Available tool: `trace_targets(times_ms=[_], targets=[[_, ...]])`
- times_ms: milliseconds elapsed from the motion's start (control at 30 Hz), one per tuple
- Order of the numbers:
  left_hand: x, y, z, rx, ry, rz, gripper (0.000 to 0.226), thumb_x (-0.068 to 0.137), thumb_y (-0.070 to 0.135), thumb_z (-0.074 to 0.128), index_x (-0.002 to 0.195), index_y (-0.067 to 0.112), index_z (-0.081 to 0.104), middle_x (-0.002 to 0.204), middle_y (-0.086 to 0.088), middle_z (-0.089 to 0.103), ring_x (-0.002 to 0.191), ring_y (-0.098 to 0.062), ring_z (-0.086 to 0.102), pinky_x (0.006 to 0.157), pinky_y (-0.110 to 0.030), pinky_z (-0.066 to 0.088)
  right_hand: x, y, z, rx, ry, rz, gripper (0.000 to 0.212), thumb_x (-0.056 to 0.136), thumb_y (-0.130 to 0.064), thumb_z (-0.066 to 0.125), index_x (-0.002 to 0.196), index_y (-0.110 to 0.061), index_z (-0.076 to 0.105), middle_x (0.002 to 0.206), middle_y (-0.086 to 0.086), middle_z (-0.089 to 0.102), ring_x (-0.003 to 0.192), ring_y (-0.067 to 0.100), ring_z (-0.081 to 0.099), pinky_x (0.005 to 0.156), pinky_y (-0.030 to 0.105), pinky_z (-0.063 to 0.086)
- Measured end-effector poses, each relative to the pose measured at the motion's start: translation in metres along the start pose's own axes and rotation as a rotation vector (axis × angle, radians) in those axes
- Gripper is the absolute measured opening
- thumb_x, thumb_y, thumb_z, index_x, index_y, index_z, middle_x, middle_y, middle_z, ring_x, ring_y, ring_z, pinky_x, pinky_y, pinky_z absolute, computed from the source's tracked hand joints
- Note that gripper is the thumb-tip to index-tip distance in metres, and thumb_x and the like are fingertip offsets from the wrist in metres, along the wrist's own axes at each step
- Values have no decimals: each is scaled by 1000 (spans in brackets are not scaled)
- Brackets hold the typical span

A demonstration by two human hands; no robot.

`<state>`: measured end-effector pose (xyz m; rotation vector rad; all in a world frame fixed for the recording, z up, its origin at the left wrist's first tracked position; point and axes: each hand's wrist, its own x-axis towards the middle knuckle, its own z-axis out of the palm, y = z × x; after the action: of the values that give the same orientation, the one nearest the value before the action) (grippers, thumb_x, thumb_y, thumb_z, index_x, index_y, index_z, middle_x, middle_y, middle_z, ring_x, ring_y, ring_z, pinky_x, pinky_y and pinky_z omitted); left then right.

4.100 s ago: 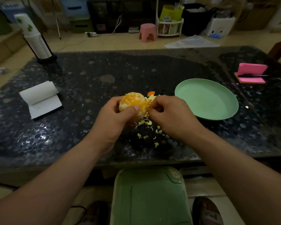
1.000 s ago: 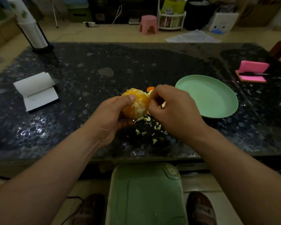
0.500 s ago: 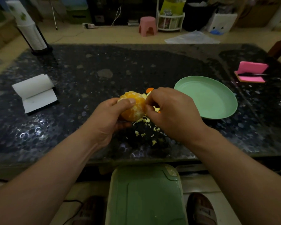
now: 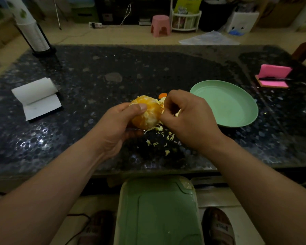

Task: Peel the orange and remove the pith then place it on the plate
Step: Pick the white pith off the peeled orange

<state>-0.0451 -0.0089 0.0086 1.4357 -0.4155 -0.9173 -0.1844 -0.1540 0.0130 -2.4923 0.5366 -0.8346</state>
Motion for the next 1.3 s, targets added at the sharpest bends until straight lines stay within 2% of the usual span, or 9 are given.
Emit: trace_targets(times_ms=[100, 200, 333, 433, 533, 800, 933, 1033, 1300], targets=[[-1, 1, -1, -102, 7, -35, 32, 93, 37, 70, 117, 17, 73, 111, -7, 78, 96, -21, 72, 64, -27, 59, 2, 7, 0, 26, -12, 104, 9, 96, -26, 65, 88, -24, 67, 79, -8, 65, 73, 13, 61, 65, 40, 54], [0, 1, -3, -216, 6, -99, 38, 101, 37, 58, 132, 18, 67, 128, -12, 75, 102, -26, 70, 66, -29, 59, 5, 17, 1, 13, -68, 238, 16, 103, -25, 59, 110, -25, 73, 88, -13, 69, 76, 13, 62, 69, 37, 53], [3, -2, -6, -259, 7, -172, 47, 99, 40, 54, 140, 18, 64, 134, -16, 72, 100, -28, 71, 65, -30, 58, 5, 19, 5, -43, -161, 302, 13, 101, -28, 60, 93, -23, 70, 86, -6, 71, 77, 17, 64, 72, 41, 57], [5, -4, -3, -266, -4, -205, 48, 99, 40, 51, 139, 17, 65, 132, -17, 73, 99, -29, 70, 70, -32, 56, 8, 10, 6, 40, -183, 297, 15, 96, -21, 65, 108, -28, 71, 104, -12, 71, 92, 9, 65, 79, 33, 55], [7, -3, -2, -255, -20, -214, 50, 98, 40, 52, 139, 16, 66, 128, -15, 75, 101, -29, 69, 78, -34, 54, 11, 1, 5, 214, -199, 330, 5, 98, -28, 69, 102, -30, 71, 93, -15, 71, 82, 2, 65, 68, 22, 48], [9, -3, -3, -261, -86, -145, 66, 80, 39, 69, 140, 14, 63, 129, -16, 74, 98, -27, 75, 70, -30, 58, 6, 2, -3, 251, -143, 252, 3, 99, -31, 74, 100, -33, 74, 89, -16, 73, 83, -1, 67, 70, 18, 51], [9, -3, 1, -176, -30, -99, 60, 76, 39, 70, 131, 16, 67, 115, -10, 77, 91, -23, 76, 67, -29, 58, 4, 1, -7, 168, -97, 161, 2, 98, -29, 74, 99, -30, 76, 90, -14, 74, 85, 3, 69, 78, 34, 60], [9, -5, 2, -76, -17, -57, 53, 75, 38, 71, 125, 19, 69, 108, -5, 78, 91, -21, 75, 67, -30, 58, 1, 1, -8, 19, -101, 59, 4, 97, -29, 72, 96, -27, 75, 87, -11, 72, 81, 10, 66, 74, 41, 58], [5, -6, 5, -16, -30, -38, 51, 77, 41, 71, 123, 18, 71, 109, -5, 77, 92, -19, 74, 70, -31, 57, -2, -6, -8, -137, -65, -25, 8, 92, -28, 69, 85, -26, 65, 78, -9, 64, 70, 13, 58, 61, 37, 51]])
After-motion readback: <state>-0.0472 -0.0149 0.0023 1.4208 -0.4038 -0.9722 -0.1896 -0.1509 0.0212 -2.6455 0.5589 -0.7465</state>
